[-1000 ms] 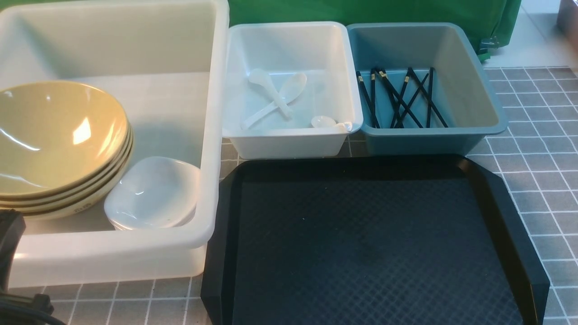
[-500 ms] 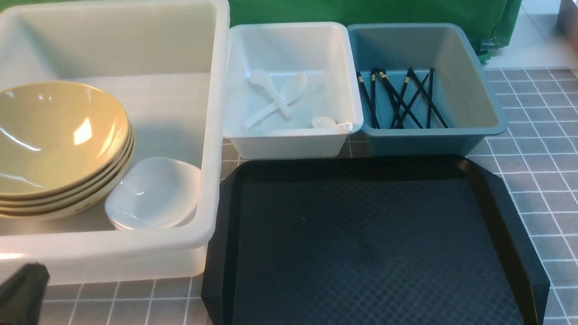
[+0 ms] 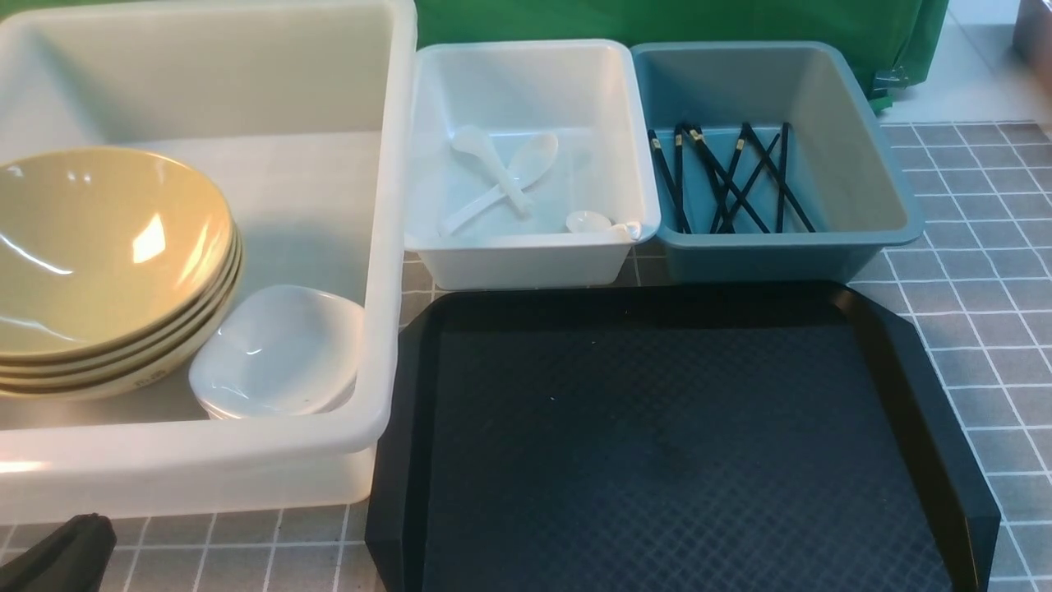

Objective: On grey table put chopsticks spoon bowls plates into blue grey white boxes.

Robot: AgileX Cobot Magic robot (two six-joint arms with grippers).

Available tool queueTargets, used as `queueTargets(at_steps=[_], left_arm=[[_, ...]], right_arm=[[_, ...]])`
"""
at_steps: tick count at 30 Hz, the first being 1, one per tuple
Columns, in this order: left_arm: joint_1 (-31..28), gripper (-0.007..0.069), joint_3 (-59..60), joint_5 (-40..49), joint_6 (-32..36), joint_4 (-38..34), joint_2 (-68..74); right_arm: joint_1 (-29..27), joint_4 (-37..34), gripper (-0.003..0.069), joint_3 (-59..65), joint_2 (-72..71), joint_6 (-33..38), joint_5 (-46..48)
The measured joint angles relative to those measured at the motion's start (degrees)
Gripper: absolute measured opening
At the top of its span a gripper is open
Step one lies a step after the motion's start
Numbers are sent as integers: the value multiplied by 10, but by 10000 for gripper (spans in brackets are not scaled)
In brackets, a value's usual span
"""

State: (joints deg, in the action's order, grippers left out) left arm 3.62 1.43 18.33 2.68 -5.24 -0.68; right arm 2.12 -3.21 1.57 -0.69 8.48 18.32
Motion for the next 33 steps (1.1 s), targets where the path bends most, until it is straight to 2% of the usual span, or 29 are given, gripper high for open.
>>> queueTargets(at_steps=[33], left_arm=[[0,-8,0,0,0,-1,-1]], right_arm=[[0,0,150,0,0,0,0]])
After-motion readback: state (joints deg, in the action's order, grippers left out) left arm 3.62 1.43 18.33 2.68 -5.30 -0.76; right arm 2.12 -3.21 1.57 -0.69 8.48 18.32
